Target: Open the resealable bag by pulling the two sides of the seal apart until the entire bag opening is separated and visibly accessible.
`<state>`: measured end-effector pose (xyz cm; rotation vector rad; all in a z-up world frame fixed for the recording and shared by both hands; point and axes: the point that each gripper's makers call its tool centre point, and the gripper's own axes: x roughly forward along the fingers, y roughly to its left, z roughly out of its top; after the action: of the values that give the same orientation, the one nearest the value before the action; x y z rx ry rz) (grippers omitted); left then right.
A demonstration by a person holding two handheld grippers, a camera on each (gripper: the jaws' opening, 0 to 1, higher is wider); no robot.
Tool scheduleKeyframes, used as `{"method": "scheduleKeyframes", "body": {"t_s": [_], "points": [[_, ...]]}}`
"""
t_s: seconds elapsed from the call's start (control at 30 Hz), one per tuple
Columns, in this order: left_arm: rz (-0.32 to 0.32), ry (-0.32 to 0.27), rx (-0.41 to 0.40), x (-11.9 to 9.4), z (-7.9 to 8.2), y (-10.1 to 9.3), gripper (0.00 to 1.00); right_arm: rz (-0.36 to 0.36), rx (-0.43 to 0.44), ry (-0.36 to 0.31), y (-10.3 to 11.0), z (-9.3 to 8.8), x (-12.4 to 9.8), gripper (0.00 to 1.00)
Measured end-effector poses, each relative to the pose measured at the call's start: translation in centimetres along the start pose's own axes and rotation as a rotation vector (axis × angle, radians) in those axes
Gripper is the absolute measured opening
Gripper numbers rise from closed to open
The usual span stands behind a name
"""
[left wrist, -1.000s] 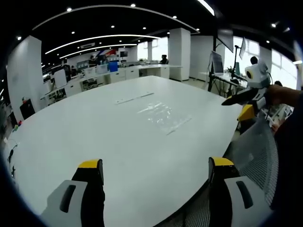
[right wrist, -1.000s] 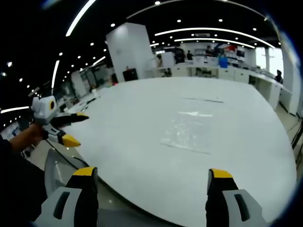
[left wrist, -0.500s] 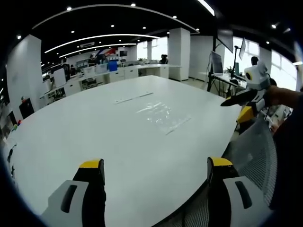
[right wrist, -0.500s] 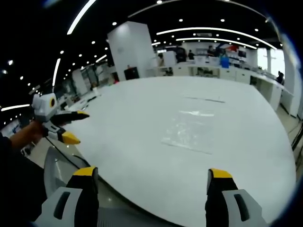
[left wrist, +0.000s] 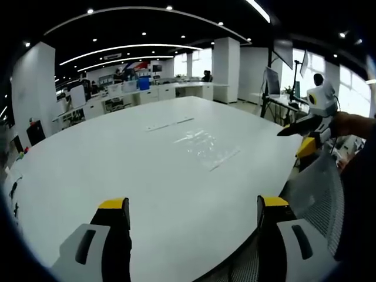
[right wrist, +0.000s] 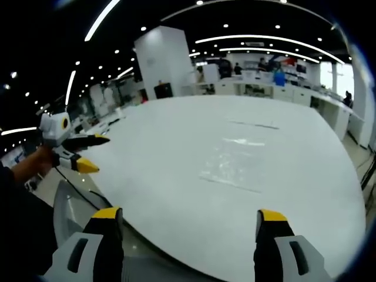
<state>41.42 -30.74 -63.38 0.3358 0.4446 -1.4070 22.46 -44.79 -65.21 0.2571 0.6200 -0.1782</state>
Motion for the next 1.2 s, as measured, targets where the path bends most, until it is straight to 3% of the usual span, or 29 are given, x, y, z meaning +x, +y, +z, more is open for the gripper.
{"method": "scheduleKeyframes", "body": {"t_s": [0.23, 0.83, 1.2], "points": [[-0.007, 0.026, -0.002, 0.13, -0.51, -0.16, 0.86, 0.0, 0.002, 0.005, -0.07, -0.26, 0.02, 0.93], [-0.008, 0.022, -0.01, 0.23, -0.24, -0.08, 0.85, -0.007, 0.012, 0.012, -0.39, -0.6, 0.18, 0.93], [-0.004, 0.036, -0.002, 0.29, -0.47, -0.13, 0.85, -0.011, 0.01, -0.009, -0.79, 0.2, 0.37, 0.91]]}}
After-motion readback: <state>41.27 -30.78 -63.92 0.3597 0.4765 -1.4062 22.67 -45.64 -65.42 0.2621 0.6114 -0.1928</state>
